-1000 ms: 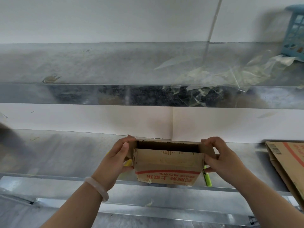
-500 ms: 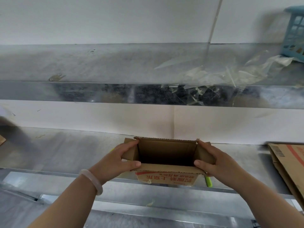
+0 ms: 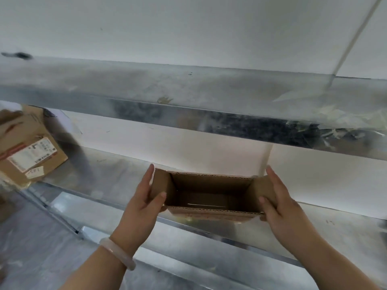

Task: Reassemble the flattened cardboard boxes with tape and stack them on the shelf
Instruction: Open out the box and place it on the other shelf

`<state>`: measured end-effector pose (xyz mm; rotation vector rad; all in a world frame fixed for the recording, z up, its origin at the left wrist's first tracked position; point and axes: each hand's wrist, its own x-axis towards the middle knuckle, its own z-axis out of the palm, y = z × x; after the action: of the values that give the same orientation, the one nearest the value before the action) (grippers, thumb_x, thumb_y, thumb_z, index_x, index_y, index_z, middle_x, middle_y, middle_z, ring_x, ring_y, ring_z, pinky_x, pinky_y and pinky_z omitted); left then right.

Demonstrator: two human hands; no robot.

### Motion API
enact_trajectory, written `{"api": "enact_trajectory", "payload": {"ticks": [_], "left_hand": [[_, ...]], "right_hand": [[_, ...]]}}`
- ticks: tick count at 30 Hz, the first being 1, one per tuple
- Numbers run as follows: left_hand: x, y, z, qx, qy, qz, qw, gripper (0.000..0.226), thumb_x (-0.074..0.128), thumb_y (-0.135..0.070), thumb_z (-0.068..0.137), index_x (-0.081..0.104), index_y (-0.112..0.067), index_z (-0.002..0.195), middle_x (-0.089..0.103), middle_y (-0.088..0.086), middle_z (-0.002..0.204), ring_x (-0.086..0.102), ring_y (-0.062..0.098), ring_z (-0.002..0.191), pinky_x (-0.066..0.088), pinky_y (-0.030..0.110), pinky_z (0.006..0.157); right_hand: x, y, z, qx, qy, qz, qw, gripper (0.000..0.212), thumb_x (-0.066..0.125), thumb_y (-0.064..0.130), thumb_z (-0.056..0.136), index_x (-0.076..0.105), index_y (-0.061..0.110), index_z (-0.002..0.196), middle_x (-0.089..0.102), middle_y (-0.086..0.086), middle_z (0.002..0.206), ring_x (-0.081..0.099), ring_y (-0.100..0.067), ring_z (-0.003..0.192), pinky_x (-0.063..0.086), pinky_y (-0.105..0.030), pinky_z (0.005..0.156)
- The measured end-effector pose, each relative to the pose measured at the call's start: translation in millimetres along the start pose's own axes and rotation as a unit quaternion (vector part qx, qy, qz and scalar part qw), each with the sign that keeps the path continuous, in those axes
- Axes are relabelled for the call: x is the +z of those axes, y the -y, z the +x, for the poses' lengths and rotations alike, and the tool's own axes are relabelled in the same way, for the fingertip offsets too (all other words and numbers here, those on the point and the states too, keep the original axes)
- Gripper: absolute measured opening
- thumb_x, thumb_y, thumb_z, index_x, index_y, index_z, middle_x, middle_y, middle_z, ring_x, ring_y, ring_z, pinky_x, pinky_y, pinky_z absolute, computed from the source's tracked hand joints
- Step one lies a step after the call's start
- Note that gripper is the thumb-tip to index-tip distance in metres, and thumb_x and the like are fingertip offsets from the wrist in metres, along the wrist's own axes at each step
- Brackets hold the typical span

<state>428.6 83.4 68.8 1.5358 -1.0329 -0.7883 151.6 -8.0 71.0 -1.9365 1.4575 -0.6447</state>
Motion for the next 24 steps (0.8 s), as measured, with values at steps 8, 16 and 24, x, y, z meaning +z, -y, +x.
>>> {"api": "enact_trajectory", "payload": {"ticks": [8, 16, 24], "left_hand": [[-136, 31, 1, -0.113, -0.163, -0.081, 0.977, 0.044, 0.038, -0.011, 0.102, 0.046, -0.033, 0.139, 0.056, 0.003, 0.129, 0.058, 0.023, 0.112, 0.051, 0.043, 0.096], [-304, 68, 10, -0.172, -0.278, -0.151, 0.933, 0.030, 0.041, -0.010, 0.101, 0.065, -0.025, 0.111, 0.065, 0.005, 0.105, 0.063, 0.021, 0.098, 0.054, 0.039, 0.087], [-383, 103, 62, -0.204, -0.337, -0.203, 0.896, 0.027, 0.045, -0.015, 0.101, 0.060, -0.023, 0.121, 0.062, 0.003, 0.116, 0.060, 0.021, 0.105, 0.056, 0.046, 0.086]], "right_hand": [[125, 115, 32, -0.049, 0.034, 0.018, 0.998, 0.066, 0.046, 0.020, 0.101, 0.010, 0.045, 0.149, 0.056, -0.010, 0.135, 0.063, -0.026, 0.095, 0.048, -0.035, 0.086], [282, 244, 73, -0.035, 0.073, 0.110, 0.991, 0.033, 0.047, 0.020, 0.101, 0.033, 0.038, 0.127, 0.057, -0.003, 0.118, 0.065, -0.022, 0.094, 0.058, -0.039, 0.082], [378, 329, 152, 0.042, 0.093, 0.199, 0.975, 0.020, 0.046, 0.031, 0.101, 0.058, 0.017, 0.109, 0.060, -0.001, 0.096, 0.065, -0.019, 0.085, 0.057, -0.034, 0.076]]}}
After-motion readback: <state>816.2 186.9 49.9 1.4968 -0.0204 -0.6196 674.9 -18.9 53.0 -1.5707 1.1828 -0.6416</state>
